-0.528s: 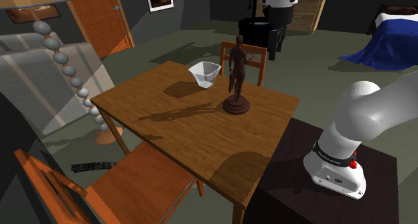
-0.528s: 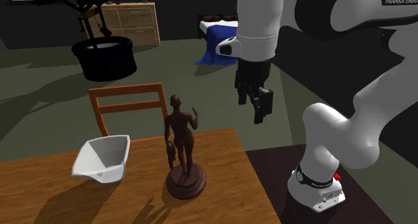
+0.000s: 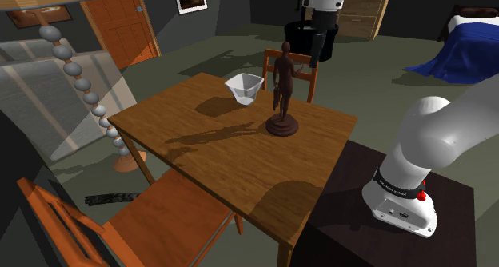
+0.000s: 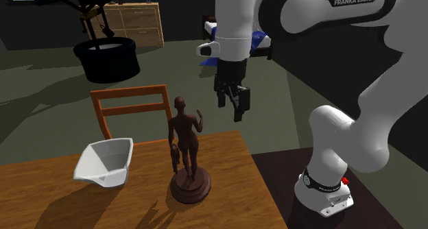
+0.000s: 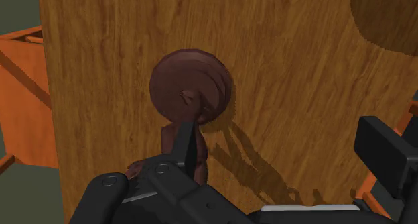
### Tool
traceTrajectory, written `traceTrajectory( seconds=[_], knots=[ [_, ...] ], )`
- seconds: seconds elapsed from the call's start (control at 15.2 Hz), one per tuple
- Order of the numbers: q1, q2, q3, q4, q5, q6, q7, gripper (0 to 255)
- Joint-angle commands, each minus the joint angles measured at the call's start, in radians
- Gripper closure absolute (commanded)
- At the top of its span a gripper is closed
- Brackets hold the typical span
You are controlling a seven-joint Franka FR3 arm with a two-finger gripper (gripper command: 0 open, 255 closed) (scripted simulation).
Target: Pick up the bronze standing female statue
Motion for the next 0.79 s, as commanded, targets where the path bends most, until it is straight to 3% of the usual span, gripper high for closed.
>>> traceTrajectory(
  seconds=[0.0,0.4,0.73],
  knots=[
    [0.018,0.057,-0.051,0.031,0.018,0.048,-0.090,0],
    [0.081,0.260,-0.196,0.164,0.131,0.146,-0.365,0],
    [0.078,0.263,-0.200,0.100,0.134,0.211,-0.379,0]
  ],
)
